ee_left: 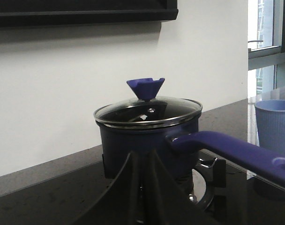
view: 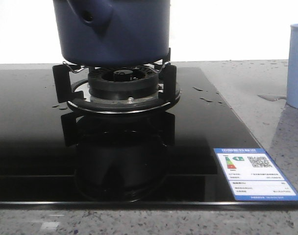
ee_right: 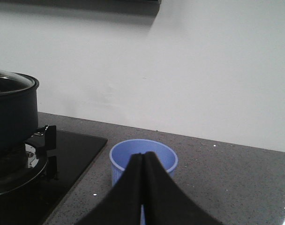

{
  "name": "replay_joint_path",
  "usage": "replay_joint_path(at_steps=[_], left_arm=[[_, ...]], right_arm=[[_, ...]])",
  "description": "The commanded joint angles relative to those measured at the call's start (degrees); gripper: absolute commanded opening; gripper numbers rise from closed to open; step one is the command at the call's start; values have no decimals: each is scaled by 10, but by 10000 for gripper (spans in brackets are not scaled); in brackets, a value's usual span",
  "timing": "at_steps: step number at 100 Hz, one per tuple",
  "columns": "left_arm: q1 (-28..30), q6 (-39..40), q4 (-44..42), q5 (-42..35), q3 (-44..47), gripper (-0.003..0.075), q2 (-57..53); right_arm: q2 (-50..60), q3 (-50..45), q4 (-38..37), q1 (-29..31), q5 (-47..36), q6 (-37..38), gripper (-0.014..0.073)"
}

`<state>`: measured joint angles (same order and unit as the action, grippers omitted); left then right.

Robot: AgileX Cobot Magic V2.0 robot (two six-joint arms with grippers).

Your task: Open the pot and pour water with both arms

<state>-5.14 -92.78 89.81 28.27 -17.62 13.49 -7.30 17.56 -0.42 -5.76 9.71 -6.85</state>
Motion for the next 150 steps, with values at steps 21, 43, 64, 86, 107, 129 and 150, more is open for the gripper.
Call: replay_joint_path(at_steps=[21,43,64,86,107,129,150], left_arm=[[1,6,30,-3,-14,-19,0],[1,6,24,-3,-14,-19,0],[1,4,-26,-85,-7,-19,0],[1,427,-494,-174,23,-19,0],[1,634,-753,-238,102,-19,-16],[11,804,-863,-289,180,-19,-84],[47,939,-937,-185,195,-19,-142]], right_arm=[[-4,14,1,-2,-42,-1,-74],[-4,14,1,-2,-42,-1,-74],[-4,14,1,-2,-42,-1,-74],[-4,14,1,-2,-42,-1,-74],[-4,14,1,-2,-42,-1,-74],[-4,12,1,-2,-42,-1,-74],[-4,12,1,-2,-42,-1,-74]])
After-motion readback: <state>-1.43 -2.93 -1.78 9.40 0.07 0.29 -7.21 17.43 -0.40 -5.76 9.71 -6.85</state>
